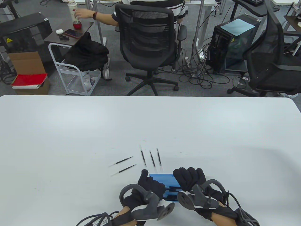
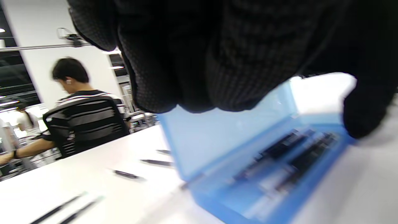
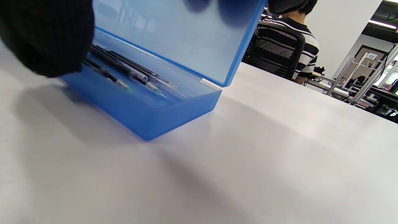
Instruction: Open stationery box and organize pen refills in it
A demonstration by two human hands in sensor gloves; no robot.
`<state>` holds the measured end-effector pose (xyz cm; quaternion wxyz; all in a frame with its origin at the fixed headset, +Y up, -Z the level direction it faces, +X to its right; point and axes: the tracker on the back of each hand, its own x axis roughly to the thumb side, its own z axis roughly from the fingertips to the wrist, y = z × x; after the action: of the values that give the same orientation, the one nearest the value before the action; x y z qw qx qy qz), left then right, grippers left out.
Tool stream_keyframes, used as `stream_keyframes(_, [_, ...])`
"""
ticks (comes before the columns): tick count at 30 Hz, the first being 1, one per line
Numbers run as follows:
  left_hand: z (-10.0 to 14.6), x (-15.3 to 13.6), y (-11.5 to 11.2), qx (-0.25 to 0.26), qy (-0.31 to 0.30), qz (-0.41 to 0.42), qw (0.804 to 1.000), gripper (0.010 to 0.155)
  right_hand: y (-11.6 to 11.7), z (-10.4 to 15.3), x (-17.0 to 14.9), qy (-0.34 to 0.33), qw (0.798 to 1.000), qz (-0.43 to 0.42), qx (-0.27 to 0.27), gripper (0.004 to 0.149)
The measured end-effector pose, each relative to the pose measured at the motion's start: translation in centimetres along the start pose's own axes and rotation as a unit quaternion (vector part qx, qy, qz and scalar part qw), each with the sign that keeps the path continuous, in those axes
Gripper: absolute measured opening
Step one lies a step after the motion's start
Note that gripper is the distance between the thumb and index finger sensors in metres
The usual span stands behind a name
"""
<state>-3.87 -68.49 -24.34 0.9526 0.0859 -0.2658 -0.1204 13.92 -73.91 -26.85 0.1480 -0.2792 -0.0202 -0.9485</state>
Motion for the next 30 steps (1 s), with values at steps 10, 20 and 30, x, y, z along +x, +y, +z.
stream_keyframes(10, [-0.7, -7.5, -2.1, -0.062, 0.155, 0.013, 0.986, 0.049, 0.0, 0.0, 0.0, 0.001, 1.0, 0.001, 0.0, 0.123])
stream_keyframes(20, [-1.6, -11.6, -8.7, -0.161, 0.194, 0.031, 0.967, 0.052, 0.0, 0.0, 0.0, -0.001, 1.0, -0.001, -0.002, 0.123])
stream_keyframes(30, [-2.0, -12.6, -10.5, -0.178, 0.211, 0.014, 0.961, 0.051, 0.0, 0.0, 0.0, -0.002, 1.0, -0.001, -0.002, 0.123])
